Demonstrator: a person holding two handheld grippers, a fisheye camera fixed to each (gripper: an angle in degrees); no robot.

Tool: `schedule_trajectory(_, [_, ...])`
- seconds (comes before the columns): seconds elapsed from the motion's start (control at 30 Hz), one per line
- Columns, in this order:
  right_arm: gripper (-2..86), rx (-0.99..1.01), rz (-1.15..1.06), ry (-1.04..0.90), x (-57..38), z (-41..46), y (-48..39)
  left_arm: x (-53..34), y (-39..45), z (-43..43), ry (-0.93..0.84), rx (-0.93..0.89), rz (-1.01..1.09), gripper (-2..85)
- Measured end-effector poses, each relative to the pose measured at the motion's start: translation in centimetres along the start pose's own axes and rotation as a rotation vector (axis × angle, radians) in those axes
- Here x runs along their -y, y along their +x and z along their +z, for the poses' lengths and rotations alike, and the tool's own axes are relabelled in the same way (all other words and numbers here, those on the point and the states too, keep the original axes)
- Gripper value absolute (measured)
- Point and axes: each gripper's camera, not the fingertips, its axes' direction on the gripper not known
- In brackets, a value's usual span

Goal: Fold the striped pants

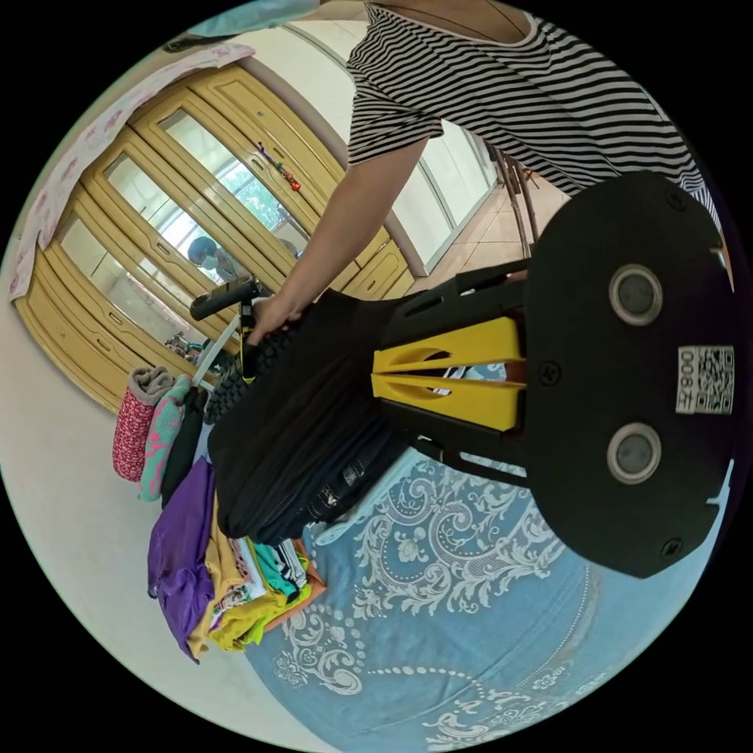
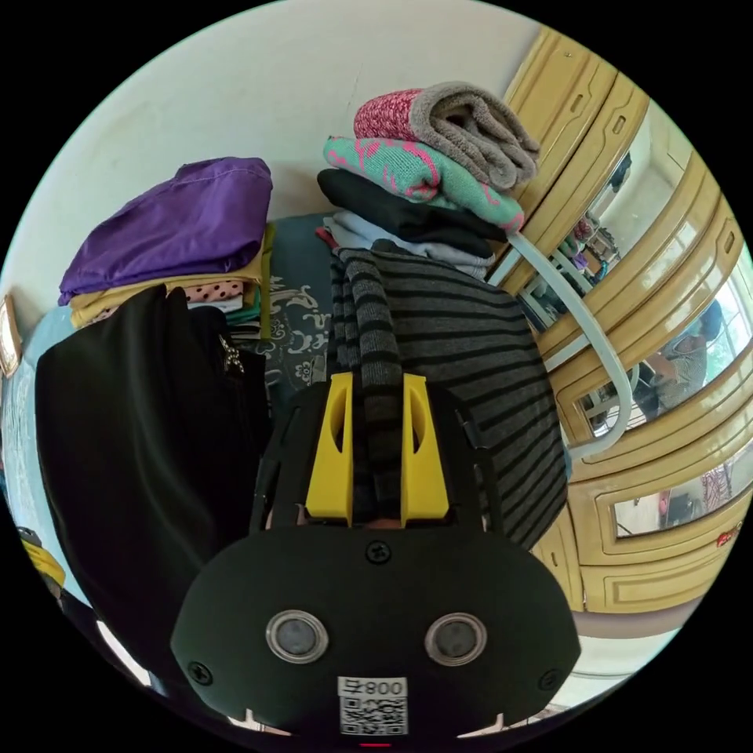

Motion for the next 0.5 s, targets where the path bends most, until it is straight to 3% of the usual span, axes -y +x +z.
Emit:
schedule_trajectory(0.13, [6.8, 0.142, 0.129, 0.027, -1.9, 2.0, 4.4, -2.4, 0.6, -3.3, 0.001, -0.004, -0.044, 0.1])
schedule_trajectory(0.33, [5.4, 0.4, 0.429, 0.213, -6.7, 2.8, 14.3, -5.2, 2.5, -8.3, 0.023, -0.038, -0.084, 0.1])
schedule_trajectory(0.5, [4.0, 0.74, 0.656, 0.417, -12.0, 3.9, 23.4, -7.3, 4.6, -12.6, 0.048, -0.068, -0.093, 0.0])
